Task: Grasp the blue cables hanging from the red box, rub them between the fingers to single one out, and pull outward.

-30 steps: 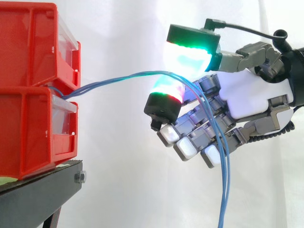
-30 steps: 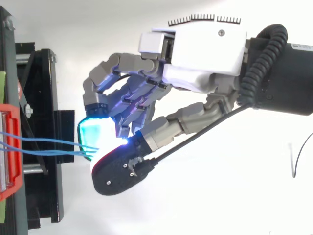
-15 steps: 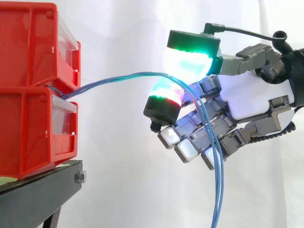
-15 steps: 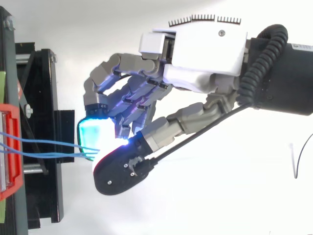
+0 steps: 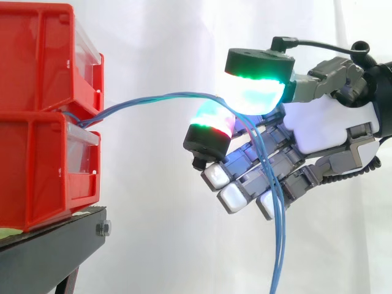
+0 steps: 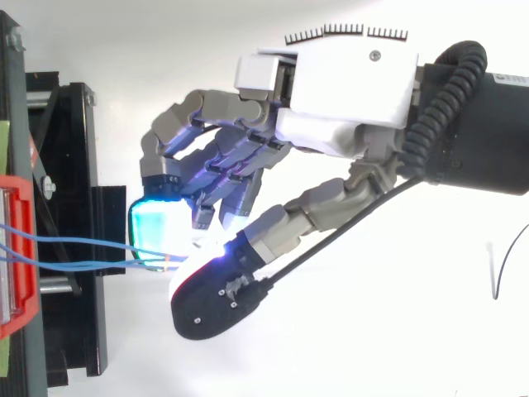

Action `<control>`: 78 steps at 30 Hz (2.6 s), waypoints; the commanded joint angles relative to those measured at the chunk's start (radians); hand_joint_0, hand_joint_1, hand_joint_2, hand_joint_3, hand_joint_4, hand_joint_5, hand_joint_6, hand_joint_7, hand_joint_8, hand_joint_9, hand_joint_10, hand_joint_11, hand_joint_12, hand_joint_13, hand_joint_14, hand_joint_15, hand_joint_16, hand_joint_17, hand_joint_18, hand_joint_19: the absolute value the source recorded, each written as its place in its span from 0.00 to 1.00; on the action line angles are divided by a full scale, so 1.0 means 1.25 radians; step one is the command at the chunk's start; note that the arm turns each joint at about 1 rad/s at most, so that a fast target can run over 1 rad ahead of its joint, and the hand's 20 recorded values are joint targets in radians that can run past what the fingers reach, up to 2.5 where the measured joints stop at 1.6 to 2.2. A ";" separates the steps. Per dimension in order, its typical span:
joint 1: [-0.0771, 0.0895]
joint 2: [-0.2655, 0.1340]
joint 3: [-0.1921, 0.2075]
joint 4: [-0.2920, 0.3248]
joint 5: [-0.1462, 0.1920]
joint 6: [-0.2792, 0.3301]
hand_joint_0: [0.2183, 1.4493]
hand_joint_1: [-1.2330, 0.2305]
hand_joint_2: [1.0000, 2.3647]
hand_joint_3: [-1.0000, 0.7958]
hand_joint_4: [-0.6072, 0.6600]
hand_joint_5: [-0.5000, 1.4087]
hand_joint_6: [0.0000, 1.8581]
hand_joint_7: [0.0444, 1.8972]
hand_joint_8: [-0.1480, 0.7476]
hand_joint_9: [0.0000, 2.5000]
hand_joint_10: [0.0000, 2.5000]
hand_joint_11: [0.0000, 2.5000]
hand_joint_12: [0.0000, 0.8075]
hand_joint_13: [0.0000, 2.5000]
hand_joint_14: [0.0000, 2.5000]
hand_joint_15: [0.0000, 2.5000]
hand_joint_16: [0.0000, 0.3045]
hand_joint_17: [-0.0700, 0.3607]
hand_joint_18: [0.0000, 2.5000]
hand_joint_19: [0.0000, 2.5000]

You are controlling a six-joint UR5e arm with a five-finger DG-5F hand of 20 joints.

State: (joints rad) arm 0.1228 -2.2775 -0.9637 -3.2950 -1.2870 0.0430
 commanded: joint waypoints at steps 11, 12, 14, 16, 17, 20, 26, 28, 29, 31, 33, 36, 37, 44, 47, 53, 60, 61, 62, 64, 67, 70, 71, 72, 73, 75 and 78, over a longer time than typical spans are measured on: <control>0.000 0.000 0.000 -0.001 0.000 0.001 0.24 0.22 0.00 0.28 0.60 0.14 0.47 0.49 0.52 0.27 0.01 0.33 0.52 0.28 0.01 0.21 0.20 0.47 0.33 0.24; 0.000 0.001 0.000 -0.002 0.000 0.001 0.25 0.23 0.00 0.28 0.60 0.14 0.47 0.49 0.52 0.28 0.01 0.33 0.51 0.28 0.01 0.21 0.19 0.47 0.33 0.24; 0.000 0.000 0.000 -0.004 0.000 0.001 0.26 0.24 0.00 0.28 0.59 0.14 0.47 0.50 0.52 0.29 0.01 0.33 0.51 0.28 0.01 0.21 0.19 0.47 0.33 0.24; 0.000 0.000 0.000 -0.004 0.000 0.000 0.27 0.26 0.00 0.28 0.59 0.14 0.47 0.50 0.51 0.29 0.01 0.32 0.50 0.28 0.01 0.21 0.19 0.46 0.33 0.24; 0.000 0.000 0.000 -0.004 0.000 0.000 0.27 0.28 0.00 0.28 0.60 0.14 0.47 0.50 0.52 0.29 0.01 0.32 0.50 0.28 0.01 0.21 0.19 0.46 0.33 0.24; 0.000 0.000 0.000 -0.004 0.000 0.000 0.27 0.30 0.00 0.28 0.59 0.15 0.47 0.50 0.51 0.30 0.01 0.32 0.50 0.28 0.01 0.21 0.19 0.46 0.33 0.25; 0.000 0.000 0.002 -0.004 0.000 0.000 0.30 0.30 0.00 0.28 0.59 0.15 0.47 0.51 0.51 0.30 0.01 0.32 0.50 0.28 0.01 0.22 0.19 0.46 0.32 0.24; 0.000 0.000 0.000 -0.004 0.000 0.000 0.32 0.29 0.00 0.28 0.59 0.15 0.47 0.51 0.51 0.30 0.01 0.32 0.50 0.28 0.01 0.22 0.18 0.45 0.32 0.25; 0.000 0.000 0.000 -0.004 0.000 0.000 0.34 0.29 0.00 0.28 0.59 0.15 0.47 0.51 0.51 0.30 0.01 0.32 0.49 0.28 0.01 0.22 0.18 0.45 0.32 0.25; 0.000 0.000 0.000 -0.004 0.000 0.000 0.35 0.29 0.00 0.28 0.58 0.15 0.47 0.52 0.51 0.30 0.01 0.32 0.49 0.28 0.01 0.22 0.18 0.45 0.32 0.25; 0.000 0.000 0.000 -0.004 0.000 0.000 0.36 0.29 0.00 0.29 0.57 0.15 0.47 0.52 0.51 0.30 0.01 0.32 0.49 0.28 0.01 0.22 0.18 0.45 0.32 0.25; 0.000 0.000 0.000 -0.004 0.000 0.000 0.37 0.28 0.00 0.33 0.56 0.15 0.47 0.52 0.51 0.30 0.01 0.33 0.49 0.28 0.01 0.21 0.18 0.45 0.32 0.25; 0.001 0.001 0.000 -0.004 0.000 0.000 0.38 0.28 0.01 0.33 0.55 0.15 0.47 0.51 0.51 0.30 0.01 0.32 0.49 0.28 0.01 0.22 0.18 0.45 0.32 0.25; 0.000 0.000 0.000 -0.004 0.000 0.000 0.43 0.21 0.00 0.28 0.52 0.15 0.47 0.52 0.48 0.28 0.01 0.31 0.49 0.25 0.01 0.18 0.18 0.45 0.31 0.21; 0.000 0.000 0.000 -0.004 0.000 0.000 0.44 0.19 0.00 0.28 0.51 0.15 0.47 0.51 0.47 0.27 0.01 0.31 0.49 0.24 0.01 0.17 0.18 0.45 0.31 0.20; 0.001 0.001 0.000 -0.005 0.000 0.000 0.42 0.20 0.00 0.28 0.52 0.15 0.47 0.52 0.47 0.27 0.01 0.31 0.49 0.23 0.01 0.17 0.18 0.45 0.31 0.21; 0.000 0.000 0.000 -0.005 0.000 0.000 0.32 0.25 0.00 0.28 0.56 0.15 0.47 0.52 0.49 0.29 0.01 0.31 0.49 0.24 0.01 0.18 0.18 0.45 0.31 0.23; 0.000 0.000 0.000 -0.005 0.000 0.000 0.31 0.27 0.00 0.28 0.57 0.15 0.47 0.52 0.49 0.29 0.01 0.32 0.49 0.24 0.01 0.18 0.18 0.45 0.31 0.23; 0.000 0.000 0.000 -0.006 0.000 0.000 0.30 0.29 0.00 0.28 0.57 0.16 0.47 0.52 0.50 0.30 0.01 0.32 0.49 0.24 0.01 0.18 0.18 0.45 0.31 0.24; 0.000 0.000 0.002 -0.006 0.000 0.000 0.29 0.30 0.00 0.28 0.57 0.16 0.47 0.53 0.50 0.30 0.01 0.32 0.50 0.25 0.01 0.18 0.18 0.45 0.31 0.24; 0.000 0.000 0.000 -0.006 0.000 0.000 0.30 0.32 0.00 0.28 0.57 0.16 0.47 0.54 0.50 0.31 0.01 0.31 0.49 0.25 0.01 0.18 0.18 0.45 0.32 0.24; 0.000 0.000 0.000 -0.006 0.000 0.000 0.32 0.34 0.00 0.28 0.56 0.16 0.47 0.54 0.51 0.32 0.01 0.31 0.49 0.25 0.01 0.18 0.18 0.45 0.31 0.25; 0.001 0.001 0.000 -0.006 0.000 0.000 0.33 0.34 0.00 0.28 0.56 0.16 0.47 0.55 0.51 0.32 0.01 0.32 0.49 0.25 0.01 0.19 0.18 0.45 0.31 0.24; 0.000 0.000 0.002 -0.006 0.000 0.000 0.33 0.33 0.00 0.28 0.55 0.16 0.47 0.55 0.51 0.32 0.01 0.31 0.49 0.25 0.01 0.19 0.18 0.45 0.31 0.24; 0.000 0.001 0.002 -0.006 0.000 0.000 0.34 0.32 0.00 0.30 0.54 0.16 0.47 0.55 0.51 0.32 0.01 0.32 0.49 0.25 0.01 0.18 0.18 0.45 0.32 0.24; 0.001 0.000 0.000 -0.006 0.000 0.000 0.35 0.31 0.00 0.31 0.53 0.16 0.47 0.56 0.51 0.32 0.01 0.32 0.49 0.26 0.01 0.18 0.18 0.45 0.32 0.24; 0.001 0.000 0.002 -0.006 0.000 0.000 0.38 0.28 0.00 0.30 0.51 0.16 0.48 0.53 0.51 0.31 0.01 0.31 0.49 0.25 0.01 0.18 0.18 0.45 0.32 0.23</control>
State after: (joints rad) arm 0.1231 -2.2778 -0.9629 -3.3027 -1.2870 0.0429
